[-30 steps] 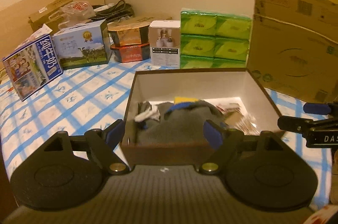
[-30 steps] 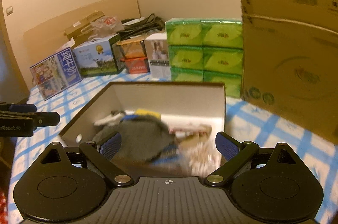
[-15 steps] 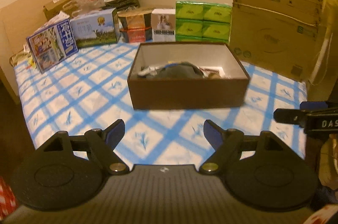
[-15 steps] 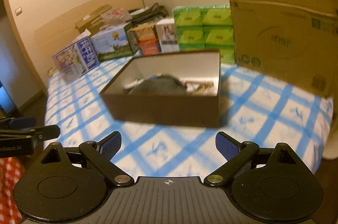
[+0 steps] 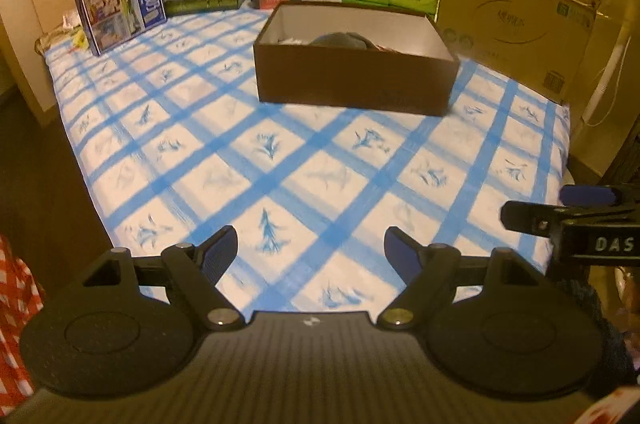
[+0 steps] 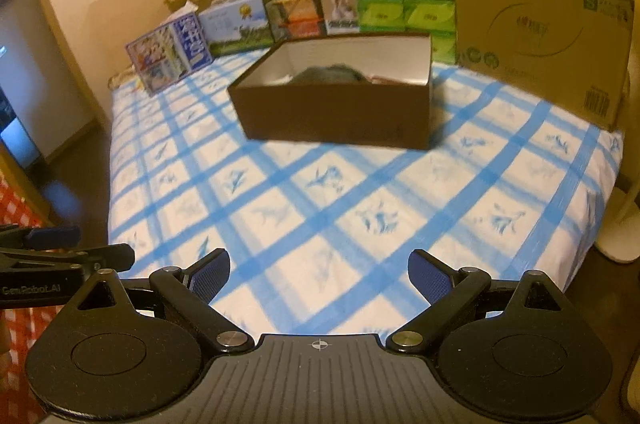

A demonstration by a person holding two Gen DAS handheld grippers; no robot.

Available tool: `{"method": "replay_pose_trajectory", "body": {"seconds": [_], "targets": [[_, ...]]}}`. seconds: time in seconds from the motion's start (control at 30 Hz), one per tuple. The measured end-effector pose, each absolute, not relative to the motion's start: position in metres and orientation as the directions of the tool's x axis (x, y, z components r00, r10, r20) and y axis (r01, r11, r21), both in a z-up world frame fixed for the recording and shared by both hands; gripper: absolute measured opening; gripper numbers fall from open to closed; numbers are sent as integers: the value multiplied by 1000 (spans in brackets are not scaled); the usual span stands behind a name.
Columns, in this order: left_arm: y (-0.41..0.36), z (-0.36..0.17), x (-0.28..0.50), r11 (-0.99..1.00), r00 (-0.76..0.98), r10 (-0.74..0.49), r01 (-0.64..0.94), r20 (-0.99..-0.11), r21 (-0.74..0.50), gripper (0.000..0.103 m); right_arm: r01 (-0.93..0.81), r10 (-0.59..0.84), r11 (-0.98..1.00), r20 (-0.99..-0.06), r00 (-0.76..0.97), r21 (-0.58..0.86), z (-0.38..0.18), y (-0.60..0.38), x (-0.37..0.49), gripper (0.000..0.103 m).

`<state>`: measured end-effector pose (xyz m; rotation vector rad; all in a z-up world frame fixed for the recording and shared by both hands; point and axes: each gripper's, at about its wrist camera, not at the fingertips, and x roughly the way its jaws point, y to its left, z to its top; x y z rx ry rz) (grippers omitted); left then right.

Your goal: Organize soft objects

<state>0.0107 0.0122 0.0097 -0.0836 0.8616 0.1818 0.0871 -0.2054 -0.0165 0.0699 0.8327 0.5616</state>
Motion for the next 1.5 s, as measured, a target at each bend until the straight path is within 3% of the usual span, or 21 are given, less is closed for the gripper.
{"method": "replay_pose_trajectory", "body": {"seconds": [1.5], "targets": [[15, 8, 10, 978, 629, 132, -207, -766, -1, 79, -478, 489, 846, -704, 515, 237, -26, -196, 77, 95]]}}
